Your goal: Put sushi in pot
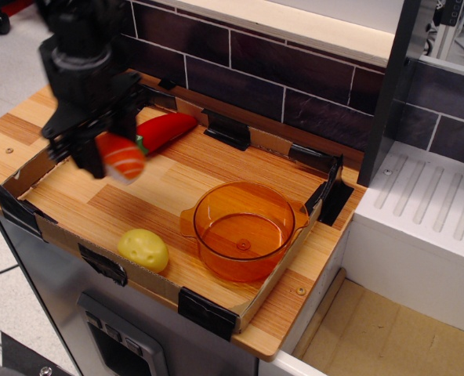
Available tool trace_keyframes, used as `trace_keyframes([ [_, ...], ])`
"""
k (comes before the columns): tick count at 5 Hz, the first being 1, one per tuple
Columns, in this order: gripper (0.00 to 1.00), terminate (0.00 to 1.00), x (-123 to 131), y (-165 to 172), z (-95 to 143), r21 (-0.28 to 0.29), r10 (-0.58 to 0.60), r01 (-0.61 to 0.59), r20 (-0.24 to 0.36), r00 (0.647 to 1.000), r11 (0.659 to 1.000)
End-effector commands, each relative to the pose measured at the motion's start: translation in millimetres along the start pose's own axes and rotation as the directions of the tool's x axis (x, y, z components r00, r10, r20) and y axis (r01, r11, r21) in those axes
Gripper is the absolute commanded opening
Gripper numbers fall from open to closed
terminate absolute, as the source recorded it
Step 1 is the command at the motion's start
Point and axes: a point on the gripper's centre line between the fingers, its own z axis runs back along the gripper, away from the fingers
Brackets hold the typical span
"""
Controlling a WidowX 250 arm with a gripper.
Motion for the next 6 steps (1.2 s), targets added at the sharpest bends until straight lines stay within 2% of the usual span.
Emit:
trace_keyframes([
  [1, 0.0, 0.0, -74, -14, 26, 0.0, -0.131, 0.131, -0.021, 0.991, 0.991],
  [2, 0.0, 0.0, -104, -17, 34, 0.014, -0.187, 0.187, -0.028, 0.982, 0.982],
  [3, 0.0, 0.0, -121, -19, 22, 0.085, -0.193, 0.196, -0.035, 0.981, 0.977],
  [4, 0.0, 0.0, -121, -16, 7, 0.089, -0.195, 0.194, -0.001, 0.981, 0.977],
  [6, 0.0, 0.0, -122, -16, -8, 0.081, -0.197, 0.196, 0.01, 0.98, 0.977],
])
